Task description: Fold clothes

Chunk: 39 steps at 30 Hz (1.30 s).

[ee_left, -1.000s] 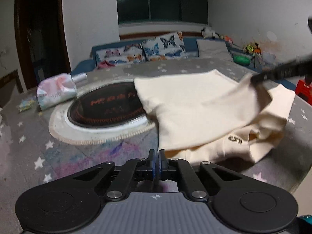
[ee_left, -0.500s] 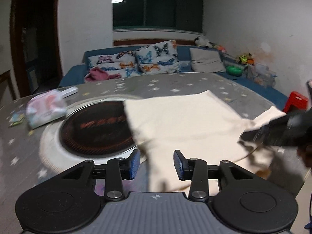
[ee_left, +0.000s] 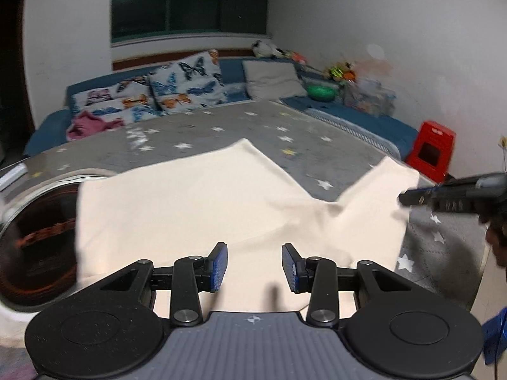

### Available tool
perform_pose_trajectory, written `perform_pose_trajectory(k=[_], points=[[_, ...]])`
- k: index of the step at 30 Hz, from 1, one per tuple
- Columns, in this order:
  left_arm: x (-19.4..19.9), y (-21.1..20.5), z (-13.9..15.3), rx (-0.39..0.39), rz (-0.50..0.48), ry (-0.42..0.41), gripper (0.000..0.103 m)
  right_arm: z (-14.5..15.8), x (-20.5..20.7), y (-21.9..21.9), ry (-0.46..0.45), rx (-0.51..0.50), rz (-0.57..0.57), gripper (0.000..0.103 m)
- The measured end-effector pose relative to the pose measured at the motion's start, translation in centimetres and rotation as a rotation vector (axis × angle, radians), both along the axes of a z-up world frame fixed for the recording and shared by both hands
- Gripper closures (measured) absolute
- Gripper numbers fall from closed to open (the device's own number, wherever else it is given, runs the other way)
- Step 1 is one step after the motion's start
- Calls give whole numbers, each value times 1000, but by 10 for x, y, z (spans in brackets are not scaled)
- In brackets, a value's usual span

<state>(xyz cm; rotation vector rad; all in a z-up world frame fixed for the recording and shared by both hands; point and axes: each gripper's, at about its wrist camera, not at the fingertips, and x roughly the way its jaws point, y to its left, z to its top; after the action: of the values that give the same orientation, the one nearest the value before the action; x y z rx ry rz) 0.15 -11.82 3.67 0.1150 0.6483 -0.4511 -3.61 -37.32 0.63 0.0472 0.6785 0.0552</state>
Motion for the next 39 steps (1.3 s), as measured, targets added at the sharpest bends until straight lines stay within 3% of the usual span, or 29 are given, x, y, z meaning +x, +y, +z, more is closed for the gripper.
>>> perform_pose_trajectory(k=[4, 9, 22, 23, 24, 26, 32, 39], points=[[6, -20, -10, 23, -29, 25, 62, -7, 9, -49, 1, 12, -146, 81], [9, -35, -14, 51, -49, 27, 62, -17, 22, -91, 3, 115, -237, 80], [13, -45, -19, 74, -49, 34, 62, -29, 37, -95, -31, 81, -271, 81], [14, -45, -19, 73, -49, 35, 62, -29, 37, -95, -32, 84, -271, 84], [14, -45, -19, 70, -48, 35, 62, -29, 37, -95, -32, 87, -270, 96], [16, -46, -19, 67, -43, 37, 62, -29, 36, -95, -32, 92, -264, 98], [12, -35, -7, 47, -16, 10, 61, 4, 21, -89, -108, 139, -220, 99], [0, 13, 15, -18, 101, -41, 55, 67, 0, -49, -229, 196, -44, 99]])
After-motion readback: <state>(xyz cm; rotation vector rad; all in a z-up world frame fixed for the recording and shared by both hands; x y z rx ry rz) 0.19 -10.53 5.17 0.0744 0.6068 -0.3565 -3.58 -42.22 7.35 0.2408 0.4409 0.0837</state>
